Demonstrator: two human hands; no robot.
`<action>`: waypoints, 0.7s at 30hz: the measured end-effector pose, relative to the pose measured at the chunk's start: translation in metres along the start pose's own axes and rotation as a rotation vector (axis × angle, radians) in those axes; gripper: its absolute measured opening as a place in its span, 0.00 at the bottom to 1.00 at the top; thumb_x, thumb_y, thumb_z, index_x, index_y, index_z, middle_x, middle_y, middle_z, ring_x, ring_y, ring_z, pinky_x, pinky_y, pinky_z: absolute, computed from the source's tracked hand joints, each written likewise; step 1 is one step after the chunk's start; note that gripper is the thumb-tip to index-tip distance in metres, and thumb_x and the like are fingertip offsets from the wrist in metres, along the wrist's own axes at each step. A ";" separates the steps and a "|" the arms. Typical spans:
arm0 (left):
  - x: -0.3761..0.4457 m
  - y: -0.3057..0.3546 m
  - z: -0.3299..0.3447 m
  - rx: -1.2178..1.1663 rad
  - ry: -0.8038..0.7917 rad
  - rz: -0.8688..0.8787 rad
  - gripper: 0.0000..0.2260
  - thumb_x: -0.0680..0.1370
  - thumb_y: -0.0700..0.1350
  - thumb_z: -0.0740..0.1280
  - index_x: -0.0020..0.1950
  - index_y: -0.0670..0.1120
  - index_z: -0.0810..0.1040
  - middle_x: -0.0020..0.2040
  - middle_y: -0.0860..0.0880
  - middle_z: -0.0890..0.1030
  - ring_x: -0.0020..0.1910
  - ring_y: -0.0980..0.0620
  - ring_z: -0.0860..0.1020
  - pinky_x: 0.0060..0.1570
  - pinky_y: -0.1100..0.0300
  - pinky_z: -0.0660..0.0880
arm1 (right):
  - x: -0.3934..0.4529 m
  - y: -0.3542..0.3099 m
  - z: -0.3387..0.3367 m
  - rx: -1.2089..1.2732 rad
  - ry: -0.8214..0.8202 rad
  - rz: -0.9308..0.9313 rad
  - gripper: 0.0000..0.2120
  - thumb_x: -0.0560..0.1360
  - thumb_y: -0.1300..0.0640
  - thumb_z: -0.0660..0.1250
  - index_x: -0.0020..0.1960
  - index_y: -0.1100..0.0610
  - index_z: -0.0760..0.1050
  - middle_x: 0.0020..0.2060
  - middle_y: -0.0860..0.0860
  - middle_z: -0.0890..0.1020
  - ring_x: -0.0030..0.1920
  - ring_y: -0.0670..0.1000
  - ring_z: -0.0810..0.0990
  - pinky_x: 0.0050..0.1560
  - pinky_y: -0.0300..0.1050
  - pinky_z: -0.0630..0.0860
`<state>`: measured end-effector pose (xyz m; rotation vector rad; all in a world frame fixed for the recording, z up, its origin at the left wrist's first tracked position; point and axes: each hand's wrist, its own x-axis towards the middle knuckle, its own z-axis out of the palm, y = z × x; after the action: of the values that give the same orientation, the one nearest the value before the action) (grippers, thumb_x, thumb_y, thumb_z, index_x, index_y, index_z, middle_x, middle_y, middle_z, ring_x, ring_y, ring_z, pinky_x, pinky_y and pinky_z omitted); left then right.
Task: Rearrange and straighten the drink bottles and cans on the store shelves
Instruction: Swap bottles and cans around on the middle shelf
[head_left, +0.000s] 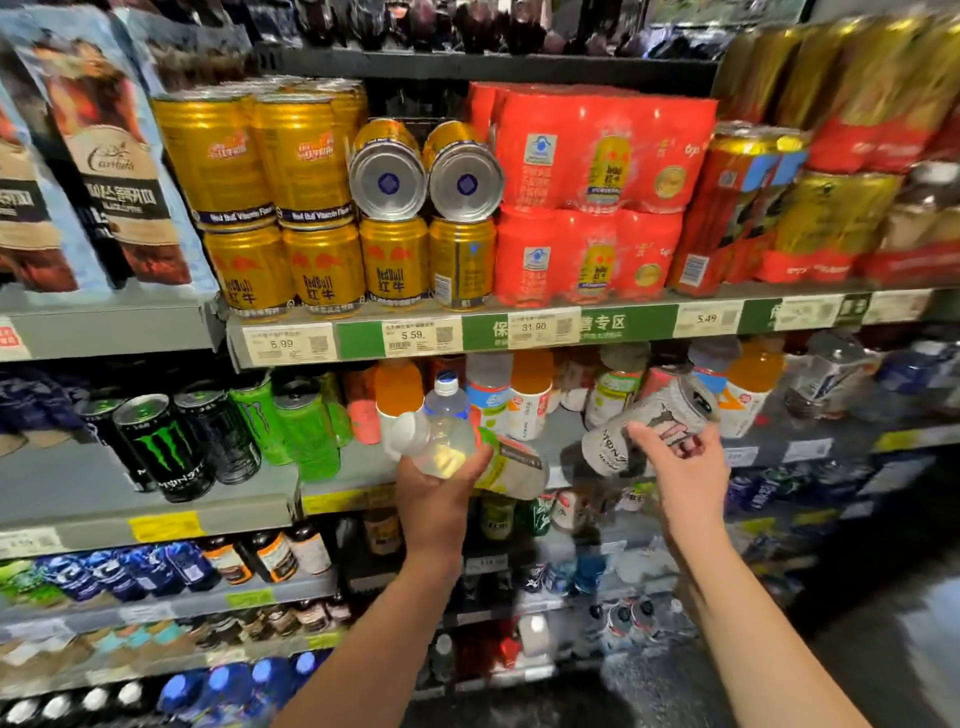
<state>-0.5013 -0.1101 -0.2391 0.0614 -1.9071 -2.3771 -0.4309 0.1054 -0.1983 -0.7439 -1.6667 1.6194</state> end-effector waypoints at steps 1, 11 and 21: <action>0.000 -0.001 0.010 0.000 -0.011 0.008 0.19 0.67 0.39 0.81 0.55 0.51 0.80 0.47 0.58 0.86 0.48 0.59 0.84 0.48 0.66 0.77 | 0.000 0.001 -0.011 0.031 -0.001 0.002 0.33 0.72 0.58 0.77 0.73 0.60 0.67 0.51 0.44 0.74 0.54 0.48 0.73 0.47 0.28 0.67; 0.006 -0.028 0.115 0.013 0.105 -0.087 0.28 0.65 0.40 0.82 0.62 0.43 0.76 0.55 0.45 0.84 0.48 0.52 0.83 0.49 0.61 0.81 | 0.040 0.024 -0.099 0.241 -0.196 0.052 0.20 0.68 0.63 0.74 0.59 0.56 0.77 0.48 0.51 0.85 0.47 0.48 0.85 0.43 0.36 0.80; 0.027 -0.041 0.191 0.514 0.181 0.150 0.22 0.65 0.47 0.83 0.52 0.53 0.77 0.53 0.47 0.82 0.54 0.45 0.80 0.56 0.51 0.77 | 0.087 0.049 -0.127 0.329 -0.370 0.124 0.24 0.64 0.66 0.76 0.57 0.53 0.76 0.49 0.49 0.86 0.49 0.45 0.84 0.47 0.37 0.80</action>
<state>-0.5475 0.0812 -0.2367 0.1565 -2.2795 -1.6759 -0.3849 0.2541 -0.2415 -0.4041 -1.5593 2.1553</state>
